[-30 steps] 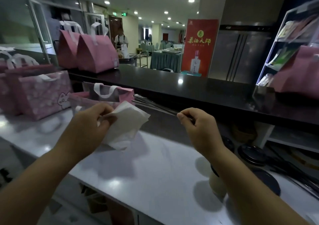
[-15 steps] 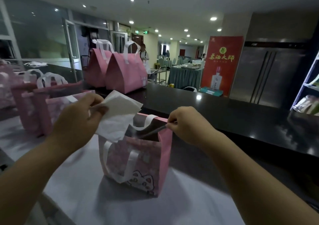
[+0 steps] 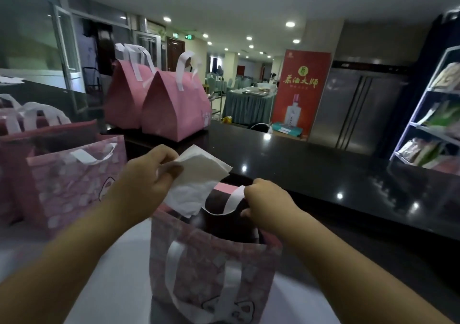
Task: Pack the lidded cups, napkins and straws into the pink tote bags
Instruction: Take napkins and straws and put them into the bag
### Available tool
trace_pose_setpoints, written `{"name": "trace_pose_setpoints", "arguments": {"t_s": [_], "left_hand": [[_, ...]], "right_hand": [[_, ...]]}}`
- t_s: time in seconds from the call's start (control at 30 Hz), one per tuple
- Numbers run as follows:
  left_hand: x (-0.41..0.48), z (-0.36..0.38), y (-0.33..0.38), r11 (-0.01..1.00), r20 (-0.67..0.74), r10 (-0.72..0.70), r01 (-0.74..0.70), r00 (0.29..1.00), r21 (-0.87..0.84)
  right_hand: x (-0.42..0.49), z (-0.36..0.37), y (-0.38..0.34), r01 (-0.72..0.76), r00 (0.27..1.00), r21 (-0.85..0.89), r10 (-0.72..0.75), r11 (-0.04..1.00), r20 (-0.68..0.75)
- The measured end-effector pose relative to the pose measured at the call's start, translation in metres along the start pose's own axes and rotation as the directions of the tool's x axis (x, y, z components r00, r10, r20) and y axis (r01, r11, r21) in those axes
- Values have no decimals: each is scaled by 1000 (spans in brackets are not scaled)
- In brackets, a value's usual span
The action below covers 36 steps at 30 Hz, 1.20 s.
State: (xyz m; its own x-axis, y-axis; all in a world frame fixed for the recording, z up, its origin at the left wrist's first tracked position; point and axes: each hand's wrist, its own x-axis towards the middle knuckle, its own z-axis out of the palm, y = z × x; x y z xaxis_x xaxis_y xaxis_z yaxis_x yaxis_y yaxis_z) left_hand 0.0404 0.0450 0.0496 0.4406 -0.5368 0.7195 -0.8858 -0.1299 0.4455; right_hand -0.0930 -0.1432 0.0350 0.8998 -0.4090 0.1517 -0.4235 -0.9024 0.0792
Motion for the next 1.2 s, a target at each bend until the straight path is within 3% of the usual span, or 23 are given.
{"name": "trace_pose_setpoints", "arguments": {"t_s": [0.07,0.17,0.27,0.37,0.6,0.73,0.83,0.93,1.1,1.2], "left_hand": [[5,7,-10,997,46,18,-14,999,-81],[10,16,-22,984,105,33,-14,994,-176],[17,25,-32,956,160,55,-6,986,-294],[23,31,-39,927,219,90,-2,971,-375],[25,35,-53,880,425,177,50,888,-472],[25,31,-72,980,618,196,-132,761,-148],[24,33,-81,970,655,157,-240,739,38],[25,36,-84,957,646,143,-272,750,104],[24,39,-88,975,655,101,-207,749,86],[24,40,-90,978,641,102,-193,761,73]], "right_hand": [[0,-1,-1,-82,996,26,82,996,23],[-2,-16,-1,-165,984,121,172,979,-52],[-7,-29,2,-186,971,381,229,906,-70],[-14,-35,-4,-147,979,621,204,770,-21],[-16,-19,-18,-8,962,709,198,705,-186],[-15,-16,-15,-55,989,528,118,847,-86],[-7,-11,-18,-61,998,195,57,979,27],[1,0,-25,-17,995,32,14,999,94],[15,14,-25,13,986,-125,-33,992,-163],[21,19,-22,-11,978,-165,-24,986,-209]]}}
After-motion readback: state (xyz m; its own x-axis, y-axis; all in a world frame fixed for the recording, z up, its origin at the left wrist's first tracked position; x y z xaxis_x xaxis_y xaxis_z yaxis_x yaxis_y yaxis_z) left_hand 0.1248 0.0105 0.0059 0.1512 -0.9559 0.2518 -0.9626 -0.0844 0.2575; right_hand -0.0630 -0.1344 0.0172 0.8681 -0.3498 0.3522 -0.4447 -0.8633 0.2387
